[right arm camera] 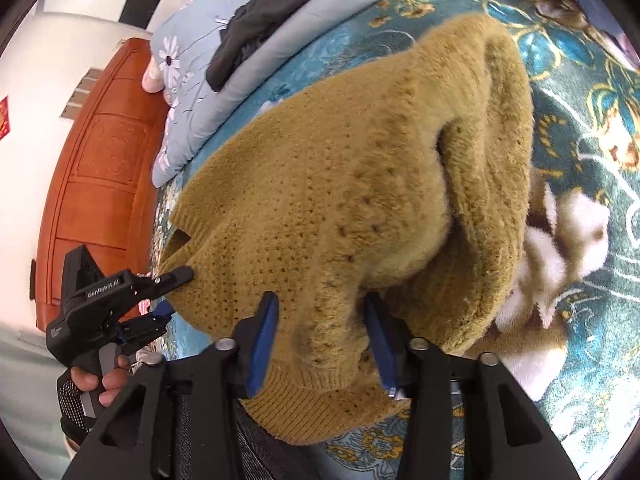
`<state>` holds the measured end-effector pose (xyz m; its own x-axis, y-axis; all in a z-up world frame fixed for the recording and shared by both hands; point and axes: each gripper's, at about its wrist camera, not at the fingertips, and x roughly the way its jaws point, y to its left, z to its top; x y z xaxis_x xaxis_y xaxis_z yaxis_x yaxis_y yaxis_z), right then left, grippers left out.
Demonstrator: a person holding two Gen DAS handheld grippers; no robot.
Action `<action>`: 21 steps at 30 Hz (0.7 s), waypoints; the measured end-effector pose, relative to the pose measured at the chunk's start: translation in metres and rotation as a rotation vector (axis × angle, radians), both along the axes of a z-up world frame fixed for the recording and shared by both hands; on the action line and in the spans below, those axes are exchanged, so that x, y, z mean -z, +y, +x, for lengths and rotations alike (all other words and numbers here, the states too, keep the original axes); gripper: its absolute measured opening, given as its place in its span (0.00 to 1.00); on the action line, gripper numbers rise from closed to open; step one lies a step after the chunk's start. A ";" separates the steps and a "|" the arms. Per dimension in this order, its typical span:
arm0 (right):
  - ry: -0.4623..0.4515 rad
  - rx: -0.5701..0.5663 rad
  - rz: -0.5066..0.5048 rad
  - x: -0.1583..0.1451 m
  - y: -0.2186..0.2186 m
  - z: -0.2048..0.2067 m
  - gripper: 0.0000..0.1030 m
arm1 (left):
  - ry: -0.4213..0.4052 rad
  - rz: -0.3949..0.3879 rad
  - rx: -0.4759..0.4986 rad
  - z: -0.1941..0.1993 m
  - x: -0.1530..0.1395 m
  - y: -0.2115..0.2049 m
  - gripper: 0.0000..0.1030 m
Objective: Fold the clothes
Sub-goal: 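Grasp another sweater edge with the left tool while the right tool holds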
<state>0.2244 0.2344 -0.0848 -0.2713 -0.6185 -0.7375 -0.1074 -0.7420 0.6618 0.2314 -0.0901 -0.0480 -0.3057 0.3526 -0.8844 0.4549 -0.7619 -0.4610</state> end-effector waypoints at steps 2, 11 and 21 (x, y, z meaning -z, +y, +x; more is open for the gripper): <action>-0.018 0.013 0.002 0.004 0.003 0.000 0.26 | 0.027 0.012 -0.003 0.001 -0.002 -0.001 0.17; 0.038 0.059 -0.124 -0.020 0.022 -0.008 0.10 | 0.271 0.123 -0.015 0.012 -0.053 -0.016 0.15; 0.331 0.072 -0.241 -0.125 0.038 -0.029 0.10 | 0.570 0.176 -0.035 0.032 -0.150 -0.048 0.14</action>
